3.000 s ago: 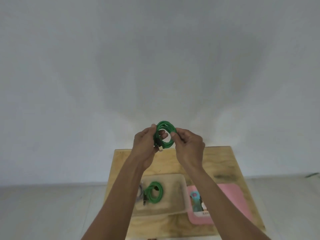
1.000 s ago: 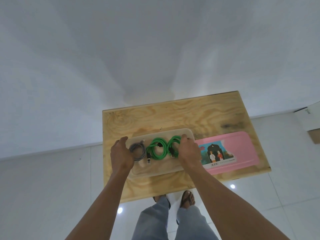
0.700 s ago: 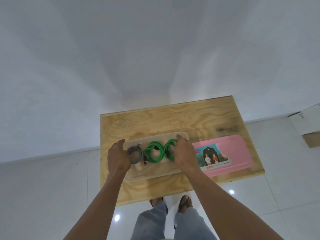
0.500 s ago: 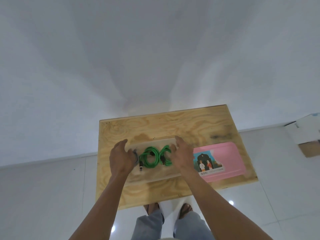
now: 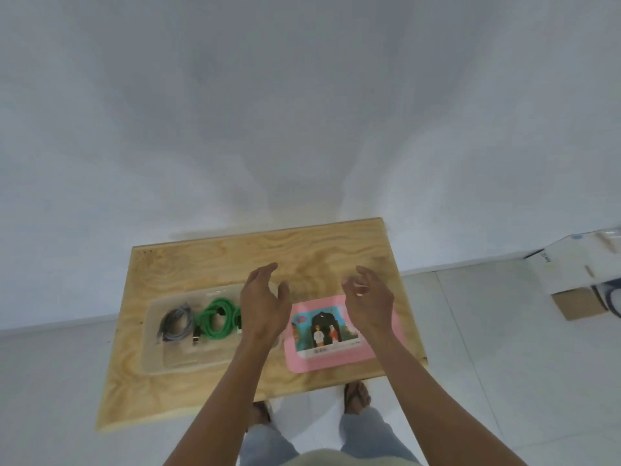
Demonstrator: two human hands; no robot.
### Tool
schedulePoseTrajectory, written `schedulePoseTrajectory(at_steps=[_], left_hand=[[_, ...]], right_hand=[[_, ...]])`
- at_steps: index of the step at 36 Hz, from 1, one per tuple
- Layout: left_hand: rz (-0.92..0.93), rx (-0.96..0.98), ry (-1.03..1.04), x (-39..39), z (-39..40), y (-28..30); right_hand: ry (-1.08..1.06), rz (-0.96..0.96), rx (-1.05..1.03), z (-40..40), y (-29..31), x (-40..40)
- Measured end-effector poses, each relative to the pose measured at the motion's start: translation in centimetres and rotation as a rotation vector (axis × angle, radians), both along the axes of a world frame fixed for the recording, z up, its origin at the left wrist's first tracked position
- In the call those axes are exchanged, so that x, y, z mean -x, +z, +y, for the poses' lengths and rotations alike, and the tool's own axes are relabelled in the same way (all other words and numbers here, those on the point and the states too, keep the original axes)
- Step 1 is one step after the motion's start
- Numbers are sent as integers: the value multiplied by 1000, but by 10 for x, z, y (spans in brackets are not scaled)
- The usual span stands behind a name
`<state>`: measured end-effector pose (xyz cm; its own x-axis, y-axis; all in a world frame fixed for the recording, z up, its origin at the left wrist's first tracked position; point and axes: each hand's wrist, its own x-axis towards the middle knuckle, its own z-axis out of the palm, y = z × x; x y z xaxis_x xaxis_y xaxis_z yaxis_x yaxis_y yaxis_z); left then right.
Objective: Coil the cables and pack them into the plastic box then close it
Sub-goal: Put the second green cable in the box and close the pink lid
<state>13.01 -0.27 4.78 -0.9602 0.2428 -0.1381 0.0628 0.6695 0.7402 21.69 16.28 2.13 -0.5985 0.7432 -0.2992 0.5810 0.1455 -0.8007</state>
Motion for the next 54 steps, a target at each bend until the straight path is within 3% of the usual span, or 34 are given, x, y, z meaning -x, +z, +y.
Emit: schedulePoseTrajectory(at_steps=[11,19,24,31,39,47,54], left_hand=[[-266,322,49,-63,75,-66],[-269,553,-13,-72,85,-102],[-173,530,-28,-82,92,-116],[-279,490,221,-88,100,-118],[-344,458,211,-86,110,-107],[-208,469,148,-71,120,-63],[-88,372,213,-31,67,-10]], right_hand=[[159,-325,33,88,-54,-64],[260,-478,-24,87,-82,-72],[258,-569,-104,89,-89,-79],[182,-554,-87,96,-93,-79],[121,-517,-76,97,-98,-79],[-58,-396,3,101,-70,-69],[-28,-214,-40,65,-20,-18]])
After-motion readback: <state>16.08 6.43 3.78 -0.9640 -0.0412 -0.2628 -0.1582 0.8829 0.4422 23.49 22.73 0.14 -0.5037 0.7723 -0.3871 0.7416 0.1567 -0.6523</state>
